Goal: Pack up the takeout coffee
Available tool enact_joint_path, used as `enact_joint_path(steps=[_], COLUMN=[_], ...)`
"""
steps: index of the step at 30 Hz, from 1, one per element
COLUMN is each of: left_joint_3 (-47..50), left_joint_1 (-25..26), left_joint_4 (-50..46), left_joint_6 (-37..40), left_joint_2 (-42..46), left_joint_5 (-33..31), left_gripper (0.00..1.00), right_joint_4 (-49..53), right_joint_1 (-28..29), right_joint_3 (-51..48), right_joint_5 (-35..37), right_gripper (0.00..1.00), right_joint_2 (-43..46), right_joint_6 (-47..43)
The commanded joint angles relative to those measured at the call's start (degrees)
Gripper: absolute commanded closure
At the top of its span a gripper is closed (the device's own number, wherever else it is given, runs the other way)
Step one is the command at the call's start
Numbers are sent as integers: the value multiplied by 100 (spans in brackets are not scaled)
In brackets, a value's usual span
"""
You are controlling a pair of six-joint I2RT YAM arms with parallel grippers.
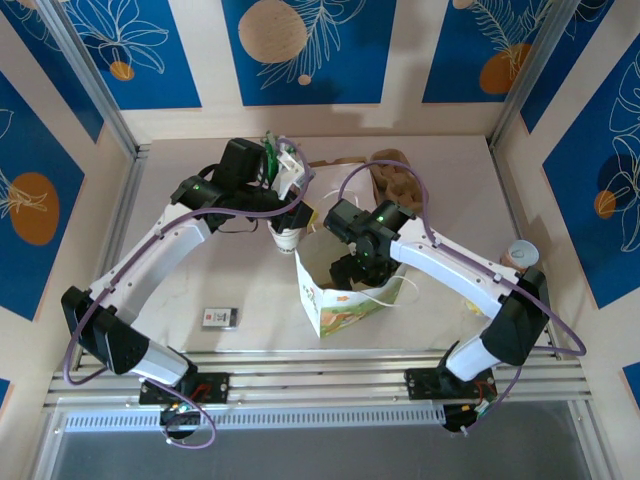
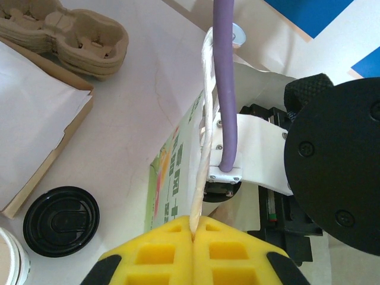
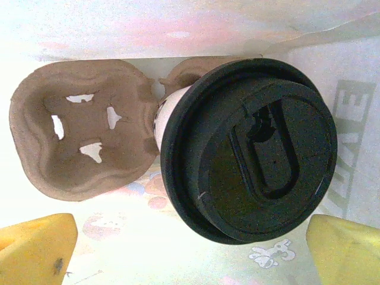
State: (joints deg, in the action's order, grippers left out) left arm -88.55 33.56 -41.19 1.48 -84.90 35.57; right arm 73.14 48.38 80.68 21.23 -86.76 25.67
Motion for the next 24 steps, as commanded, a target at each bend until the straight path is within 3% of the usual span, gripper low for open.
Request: enact_joint_path(steps=[1,24], left_joint_3=[-171,-189], left_joint_1=[63,71], left_joint_4=[-79,-116], left_joint_6=[116,133], left_joint_2=[55,36], left_joint_5=[101,65], left_gripper=[100,100], right_joint_4=[191,323], right_joint_1=[46,128], right_joint_3=[199,399], right_joint_5=[31,12], right_gripper=[1,1], right_joint_2=[151,252], right_joint_6=[87,116])
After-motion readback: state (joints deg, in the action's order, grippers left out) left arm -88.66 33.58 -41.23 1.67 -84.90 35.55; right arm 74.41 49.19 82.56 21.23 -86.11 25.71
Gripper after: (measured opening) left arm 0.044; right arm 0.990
